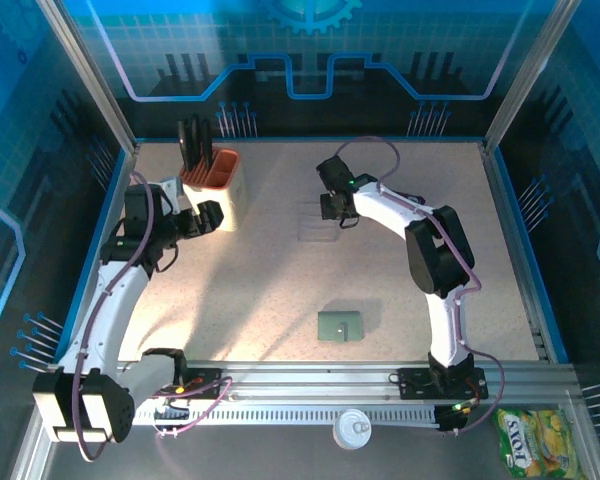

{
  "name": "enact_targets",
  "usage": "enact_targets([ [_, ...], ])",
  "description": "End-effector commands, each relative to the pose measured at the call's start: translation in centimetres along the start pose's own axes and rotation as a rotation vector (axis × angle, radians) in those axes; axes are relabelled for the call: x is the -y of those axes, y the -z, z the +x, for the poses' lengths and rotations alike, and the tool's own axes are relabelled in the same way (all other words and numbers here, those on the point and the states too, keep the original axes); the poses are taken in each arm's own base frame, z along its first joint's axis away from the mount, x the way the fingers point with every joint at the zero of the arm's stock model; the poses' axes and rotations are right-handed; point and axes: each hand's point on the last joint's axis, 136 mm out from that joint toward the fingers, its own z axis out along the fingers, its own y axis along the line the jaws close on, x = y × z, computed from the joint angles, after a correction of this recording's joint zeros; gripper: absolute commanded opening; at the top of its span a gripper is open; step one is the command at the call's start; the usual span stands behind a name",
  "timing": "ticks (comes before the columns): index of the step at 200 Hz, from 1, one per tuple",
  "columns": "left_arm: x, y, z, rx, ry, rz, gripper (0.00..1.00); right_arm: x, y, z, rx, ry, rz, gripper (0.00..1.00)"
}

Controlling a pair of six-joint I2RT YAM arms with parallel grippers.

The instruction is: Take the credit cards out of the card holder

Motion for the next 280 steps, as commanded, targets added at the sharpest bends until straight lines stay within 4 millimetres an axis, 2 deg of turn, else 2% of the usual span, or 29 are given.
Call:
enact_targets([
  [1,0.1,0.4,-0.4,0.037,-0.009,0.004,0.99,1.2,0.5,0.0,-0.008,0.014,0.004,0.51],
  [52,0.2,0.3,-0.4,0.034,-0.007,0.009,0.99,0.8,1.2,-0.9,0.006,0.044,-0.021,0.53],
  [90,0.3,0.5,-0.4,0.037,-0.010,0.010,0.99,0.1,4.2,-1.8,0.046,0.043,-0.050,0.62],
  [117,0.4,0.7,-0.5,0.048,-0.010,0.013,0.99,-1.1,6.6,-0.4,0.023,0.063,-0.080,0.65],
  [147,0.6,0.7,-0.4,0.041,-0.004,0.028,0.99,-2.7,9.2,4.0,-0.050,0.085,-0.119,0.68],
  [210,1.0,0.7,-0.5,0.035,0.001,0.049,0.99,-5.5,14.3,16.7,-0.230,0.032,-0.204,0.70],
  [237,1.3,0.6,-0.4,0.023,0.008,0.065,0.99,-6.7,15.9,22.0,-0.313,0.021,-0.231,0.72],
  [260,1.5,0.5,-0.3,0.011,0.015,0.076,0.99,-7.4,16.4,25.6,-0.373,0.023,-0.254,0.72],
  [280,1.7,0.4,-0.2,0.000,0.021,0.089,0.99,-7.1,16.9,28.3,-0.430,0.033,-0.239,0.73],
])
